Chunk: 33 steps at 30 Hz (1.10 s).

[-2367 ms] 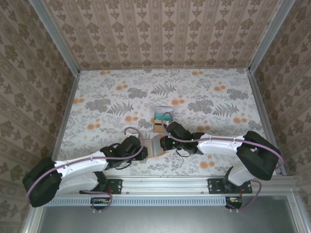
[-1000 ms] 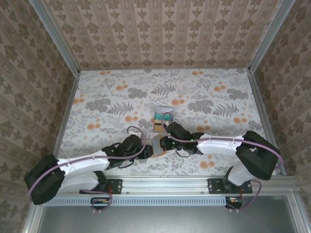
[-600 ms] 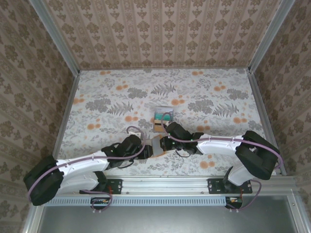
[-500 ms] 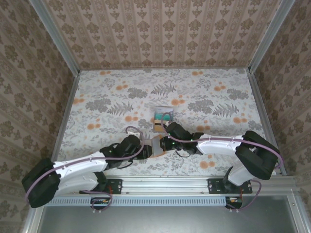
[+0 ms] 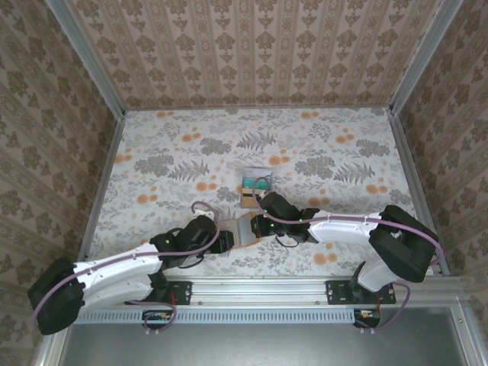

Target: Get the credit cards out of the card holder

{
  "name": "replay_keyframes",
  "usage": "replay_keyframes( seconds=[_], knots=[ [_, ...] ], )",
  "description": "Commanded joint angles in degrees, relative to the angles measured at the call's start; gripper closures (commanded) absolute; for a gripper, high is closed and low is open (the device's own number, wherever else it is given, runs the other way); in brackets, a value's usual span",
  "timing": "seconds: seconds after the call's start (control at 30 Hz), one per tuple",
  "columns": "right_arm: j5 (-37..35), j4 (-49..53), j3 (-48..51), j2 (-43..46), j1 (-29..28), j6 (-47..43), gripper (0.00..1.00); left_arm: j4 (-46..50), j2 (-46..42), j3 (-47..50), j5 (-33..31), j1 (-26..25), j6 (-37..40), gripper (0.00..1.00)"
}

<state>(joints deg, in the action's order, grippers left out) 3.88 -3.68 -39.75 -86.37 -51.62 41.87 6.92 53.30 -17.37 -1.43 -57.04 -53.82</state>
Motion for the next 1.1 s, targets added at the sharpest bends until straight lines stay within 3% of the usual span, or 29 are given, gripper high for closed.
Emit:
replay_keyframes(
  seconds=[0.0,0.83,1.07],
  knots=[
    [0.3,1.1,-0.6,-1.0,-0.3,0.4,0.89,0.1,0.9,0.7,-0.1,-0.4,-0.6,0.48],
    [0.6,0.7,-0.4,-1.1,-0.3,0.5,0.89,-6.3,7.0,0.3,2.0,-0.5,-0.4,0.48],
    [0.7,0.7,-0.3,-1.3,-0.4,0.6,0.89,-7.1,7.8,-1.1,2.3,-1.1,0.6,0.44]
  ],
)
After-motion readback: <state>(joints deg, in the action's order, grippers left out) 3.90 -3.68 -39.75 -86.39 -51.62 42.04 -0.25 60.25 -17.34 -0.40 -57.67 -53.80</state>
